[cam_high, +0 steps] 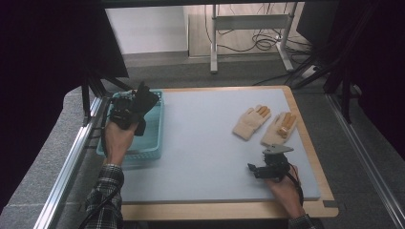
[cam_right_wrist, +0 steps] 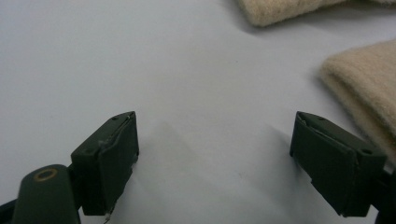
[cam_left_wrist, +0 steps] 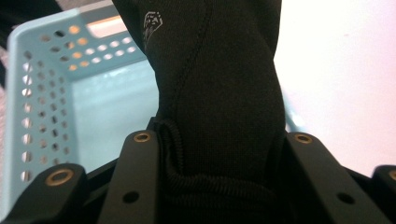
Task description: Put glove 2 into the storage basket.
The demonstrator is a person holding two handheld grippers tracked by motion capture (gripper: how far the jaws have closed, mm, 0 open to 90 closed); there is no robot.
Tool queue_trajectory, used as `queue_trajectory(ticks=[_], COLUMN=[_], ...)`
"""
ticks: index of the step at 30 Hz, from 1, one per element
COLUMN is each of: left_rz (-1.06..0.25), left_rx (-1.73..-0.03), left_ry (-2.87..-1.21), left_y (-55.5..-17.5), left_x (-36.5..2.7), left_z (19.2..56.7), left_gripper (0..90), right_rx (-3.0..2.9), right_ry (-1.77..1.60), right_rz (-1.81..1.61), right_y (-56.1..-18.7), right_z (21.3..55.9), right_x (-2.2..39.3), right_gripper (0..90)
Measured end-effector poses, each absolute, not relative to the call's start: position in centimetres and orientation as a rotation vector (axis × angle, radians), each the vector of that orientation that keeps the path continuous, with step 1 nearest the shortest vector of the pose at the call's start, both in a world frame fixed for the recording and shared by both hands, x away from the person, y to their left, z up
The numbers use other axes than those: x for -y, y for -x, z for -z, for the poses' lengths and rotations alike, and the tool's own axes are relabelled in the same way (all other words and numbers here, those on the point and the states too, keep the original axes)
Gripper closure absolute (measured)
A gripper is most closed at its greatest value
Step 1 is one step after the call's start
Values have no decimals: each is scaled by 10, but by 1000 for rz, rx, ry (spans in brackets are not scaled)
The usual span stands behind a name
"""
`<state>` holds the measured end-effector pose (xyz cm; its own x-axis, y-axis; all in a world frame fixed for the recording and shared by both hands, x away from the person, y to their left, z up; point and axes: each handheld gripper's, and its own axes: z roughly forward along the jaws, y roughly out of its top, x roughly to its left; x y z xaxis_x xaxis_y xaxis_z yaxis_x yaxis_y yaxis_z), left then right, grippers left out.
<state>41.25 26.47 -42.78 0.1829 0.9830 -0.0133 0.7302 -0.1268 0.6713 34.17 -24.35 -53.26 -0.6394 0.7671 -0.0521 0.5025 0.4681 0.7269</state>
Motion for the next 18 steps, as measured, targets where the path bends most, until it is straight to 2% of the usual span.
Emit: queue_trajectory(ticks=[18], left_rz=[-565], left_rx=[-1870], left_ry=[-1912], left_y=[-427], left_x=[-315], left_z=[469], left_gripper=[618], right_rx=[-2348], right_ry=[-1068], right_rz=[-981], right_y=[-342], right_z=[533], right_x=[243], right_gripper=[149])
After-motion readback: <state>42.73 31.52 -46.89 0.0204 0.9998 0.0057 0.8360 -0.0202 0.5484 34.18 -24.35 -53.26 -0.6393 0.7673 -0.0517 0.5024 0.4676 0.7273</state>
